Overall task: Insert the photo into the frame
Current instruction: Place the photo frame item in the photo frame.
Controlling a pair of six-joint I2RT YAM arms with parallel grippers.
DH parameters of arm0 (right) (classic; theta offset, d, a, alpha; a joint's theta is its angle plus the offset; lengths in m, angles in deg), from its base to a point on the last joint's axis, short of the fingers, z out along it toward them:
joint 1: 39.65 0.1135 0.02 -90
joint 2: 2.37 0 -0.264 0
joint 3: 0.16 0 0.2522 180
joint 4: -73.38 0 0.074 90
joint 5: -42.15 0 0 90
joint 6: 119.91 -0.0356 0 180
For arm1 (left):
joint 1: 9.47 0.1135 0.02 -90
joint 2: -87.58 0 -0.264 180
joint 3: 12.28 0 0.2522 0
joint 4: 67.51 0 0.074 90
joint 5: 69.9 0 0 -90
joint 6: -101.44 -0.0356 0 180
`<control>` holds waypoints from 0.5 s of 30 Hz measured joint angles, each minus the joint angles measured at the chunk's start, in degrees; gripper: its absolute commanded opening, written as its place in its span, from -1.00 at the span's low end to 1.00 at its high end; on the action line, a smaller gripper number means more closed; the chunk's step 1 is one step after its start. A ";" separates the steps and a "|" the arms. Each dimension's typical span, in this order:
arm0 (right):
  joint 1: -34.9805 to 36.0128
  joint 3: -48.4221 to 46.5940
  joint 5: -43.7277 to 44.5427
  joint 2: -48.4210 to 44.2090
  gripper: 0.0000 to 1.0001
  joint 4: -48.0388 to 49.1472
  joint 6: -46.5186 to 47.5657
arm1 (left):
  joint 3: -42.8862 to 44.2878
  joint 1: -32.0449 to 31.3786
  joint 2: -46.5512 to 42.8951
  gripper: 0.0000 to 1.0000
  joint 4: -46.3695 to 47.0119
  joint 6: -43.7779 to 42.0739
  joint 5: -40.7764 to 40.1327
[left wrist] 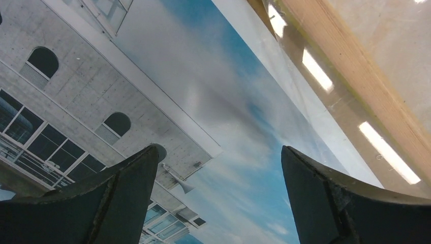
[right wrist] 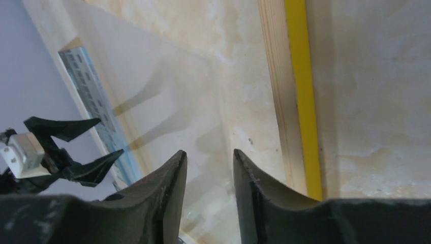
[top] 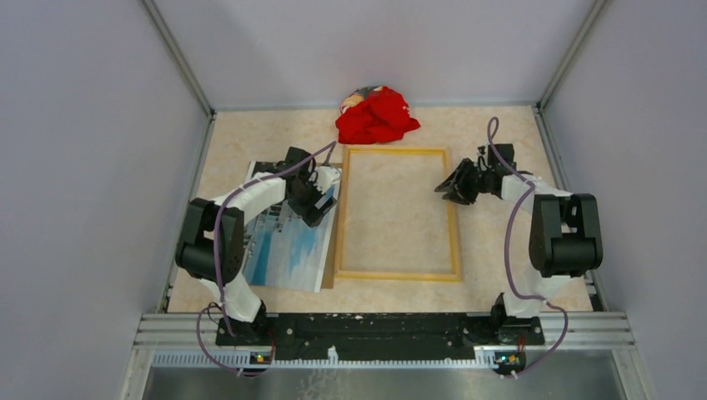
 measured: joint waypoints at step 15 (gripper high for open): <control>1.46 4.17 8.72 -8.98 0.76 -6.97 0.92 | -1.77 -0.24 0.00 0.91 1.18 -0.04 -0.31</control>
